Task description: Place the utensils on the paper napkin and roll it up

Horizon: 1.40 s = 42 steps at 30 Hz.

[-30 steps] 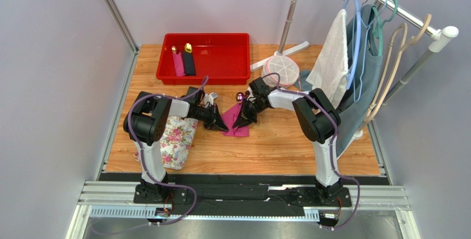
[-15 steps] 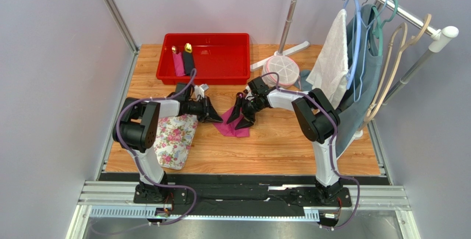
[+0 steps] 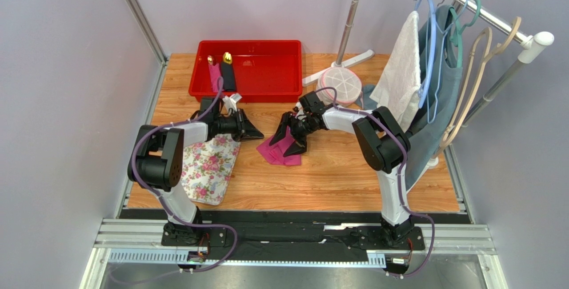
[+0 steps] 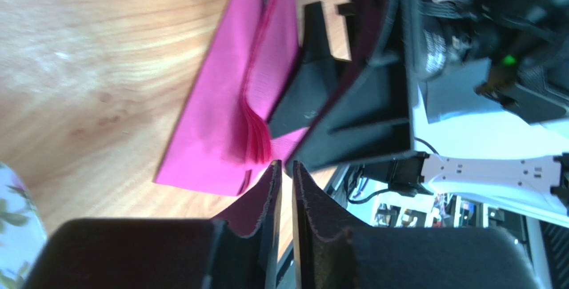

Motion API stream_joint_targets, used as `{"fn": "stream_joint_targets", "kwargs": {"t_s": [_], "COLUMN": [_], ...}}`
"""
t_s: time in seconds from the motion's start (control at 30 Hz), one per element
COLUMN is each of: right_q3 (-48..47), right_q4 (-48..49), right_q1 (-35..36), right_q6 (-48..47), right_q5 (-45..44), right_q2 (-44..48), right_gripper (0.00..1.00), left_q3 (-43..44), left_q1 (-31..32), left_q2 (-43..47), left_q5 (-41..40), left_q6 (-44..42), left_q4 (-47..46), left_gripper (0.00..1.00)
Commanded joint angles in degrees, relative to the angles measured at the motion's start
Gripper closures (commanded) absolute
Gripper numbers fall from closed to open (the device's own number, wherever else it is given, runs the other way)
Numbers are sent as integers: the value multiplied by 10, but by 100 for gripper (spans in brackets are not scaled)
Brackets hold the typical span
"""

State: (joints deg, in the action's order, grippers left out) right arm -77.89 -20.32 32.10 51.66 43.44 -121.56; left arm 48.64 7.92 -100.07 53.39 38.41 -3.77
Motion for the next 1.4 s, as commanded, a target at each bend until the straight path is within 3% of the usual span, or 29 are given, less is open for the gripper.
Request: {"fn": "stream_joint_targets", "kwargs": {"t_s": [0.0,0.13,0.3,0.5,0.77,1.37], "right_q3": [3,6,13,15,19,5], "right_q4": [5,7,18,19,16,7], "right_q1": [2,2,2,2,2,2], "right_q6": [10,14,22,30,33,15], "right_q5": [-31,-23,-20,-20,-21,-6], "right_q2": [-23,-28,-27,-28,-30,-1], "right_gripper": [23,20,32,49,57,60], "left_q3": [-28,-50,-46,-58,-55,22], "left_q1": [7,17,31,44,66,80], "left_q2": [38,22,-7,-16,-26,-90], "left_q5": [24,21,38,44,39,-80], "left_q6": [12,53,90,112,109,-15], "left_q4": [-46,-69,-124,-156,-163,62], "left_gripper": [85,92,100,100,100,100]}}
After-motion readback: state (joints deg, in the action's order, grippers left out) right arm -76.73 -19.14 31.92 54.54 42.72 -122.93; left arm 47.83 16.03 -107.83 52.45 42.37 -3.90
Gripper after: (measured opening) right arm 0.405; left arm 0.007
